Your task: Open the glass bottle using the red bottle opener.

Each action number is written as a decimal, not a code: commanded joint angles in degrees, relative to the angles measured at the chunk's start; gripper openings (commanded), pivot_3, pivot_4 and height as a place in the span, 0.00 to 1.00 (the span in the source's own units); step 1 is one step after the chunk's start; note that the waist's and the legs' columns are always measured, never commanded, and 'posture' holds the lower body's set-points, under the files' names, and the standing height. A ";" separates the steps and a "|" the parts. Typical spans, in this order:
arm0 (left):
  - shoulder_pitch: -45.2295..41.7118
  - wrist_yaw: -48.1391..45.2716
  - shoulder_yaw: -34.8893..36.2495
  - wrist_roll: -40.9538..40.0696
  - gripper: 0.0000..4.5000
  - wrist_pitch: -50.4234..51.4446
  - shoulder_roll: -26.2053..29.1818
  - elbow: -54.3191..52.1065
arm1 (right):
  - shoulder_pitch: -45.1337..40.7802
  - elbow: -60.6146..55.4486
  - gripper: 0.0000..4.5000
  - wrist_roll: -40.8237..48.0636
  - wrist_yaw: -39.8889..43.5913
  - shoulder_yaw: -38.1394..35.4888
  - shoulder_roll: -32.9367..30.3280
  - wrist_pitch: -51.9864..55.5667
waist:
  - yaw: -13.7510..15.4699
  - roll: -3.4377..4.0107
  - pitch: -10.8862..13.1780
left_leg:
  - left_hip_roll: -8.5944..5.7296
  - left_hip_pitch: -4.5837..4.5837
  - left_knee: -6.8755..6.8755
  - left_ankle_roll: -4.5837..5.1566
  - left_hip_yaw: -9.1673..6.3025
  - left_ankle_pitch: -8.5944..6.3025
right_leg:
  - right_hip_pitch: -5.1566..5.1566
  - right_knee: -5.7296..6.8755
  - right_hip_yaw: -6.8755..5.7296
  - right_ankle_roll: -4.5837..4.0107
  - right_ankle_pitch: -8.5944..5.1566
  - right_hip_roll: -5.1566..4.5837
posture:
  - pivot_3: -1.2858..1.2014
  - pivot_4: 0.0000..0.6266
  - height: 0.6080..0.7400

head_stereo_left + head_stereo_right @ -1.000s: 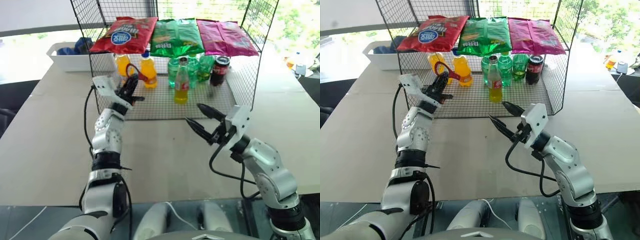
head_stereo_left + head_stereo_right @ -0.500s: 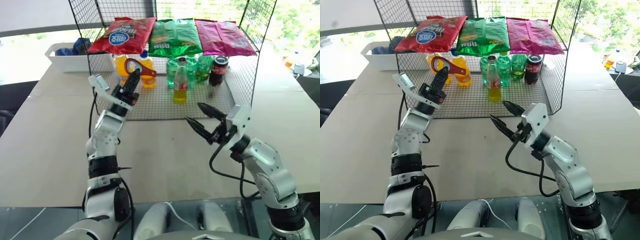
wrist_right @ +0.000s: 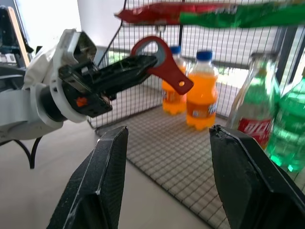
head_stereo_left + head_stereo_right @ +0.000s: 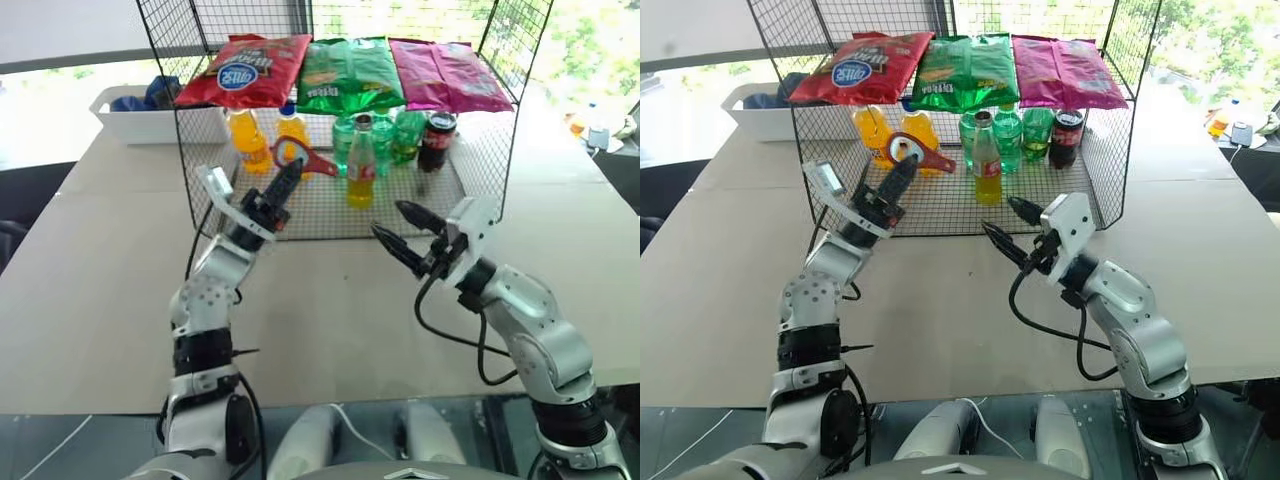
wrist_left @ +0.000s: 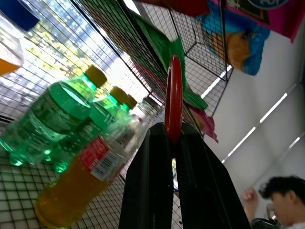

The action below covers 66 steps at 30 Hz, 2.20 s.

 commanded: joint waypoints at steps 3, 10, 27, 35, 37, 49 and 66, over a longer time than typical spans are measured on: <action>2.55 -10.70 -7.34 -0.85 0.01 7.01 5.99 -6.34 | -0.03 -5.50 0.61 8.60 1.06 -0.61 -3.76 12.98 | 0.01 0.01 0.01 | 0.00 0.00 -0.01 0.00 0.00 0.00 | 0.00 0.00 0.01 0.00 0.00 0.00 | 0.52 0.24 1.00; 3.03 -21.22 -13.05 0.13 0.01 11.09 12.02 -6.81 | 1.11 -8.52 0.61 20.82 2.33 -3.48 -7.09 23.20 | 0.06 0.02 0.02 | 0.00 0.00 -0.03 0.01 0.00 -0.01 | 0.01 -0.06 0.00 0.00 0.00 -0.02 | 0.52 0.24 1.00; 4.19 -27.32 -16.23 1.23 0.00 13.47 13.72 -7.03 | 0.77 -10.12 0.13 32.59 0.88 -4.56 -9.94 28.80 | 0.12 0.03 0.02 | 0.02 -0.01 -0.06 0.02 0.00 -0.01 | 0.01 -0.10 -0.01 0.00 0.00 -0.25 | 0.52 0.24 1.00; 4.40 -26.52 -16.51 1.53 0.00 15.35 14.17 -6.83 | 0.63 -10.05 0.01 35.48 0.19 -4.46 -10.45 30.47 | 0.19 0.03 0.03 | 0.02 -0.01 -0.07 0.03 -0.01 -0.02 | 0.02 -0.12 -0.02 0.00 0.00 -0.25 | 0.52 0.24 1.00; 4.17 -26.51 -17.03 0.39 0.00 18.55 14.90 -6.83 | 0.86 -10.04 0.01 36.97 -0.16 -4.47 -10.66 31.42 | 0.16 0.03 0.03 | 0.02 -0.01 -0.07 0.03 -0.01 -0.02 | 0.02 -0.12 -0.02 0.00 0.00 -0.26 | 0.52 0.24 1.00; 2.04 -22.17 -13.33 3.63 0.76 12.80 11.32 -3.55 | 2.24 -7.18 0.00 35.88 -8.88 -8.59 -4.72 26.51 | 0.12 0.04 0.03 | 0.03 -0.02 -0.09 0.03 0.01 -0.02 | 0.02 -0.10 0.01 0.00 0.00 -0.27 | 0.52 0.24 1.00; -14.64 1.90 -15.20 41.19 0.99 -44.60 -1.85 29.17 | -3.96 9.01 0.00 4.53 -16.85 -13.74 1.21 -4.59 | 0.75 0.02 0.03 | -0.03 -0.16 -0.16 0.02 0.07 0.00 | -0.15 -0.17 0.03 0.03 0.02 -0.27 | 0.52 0.24 1.00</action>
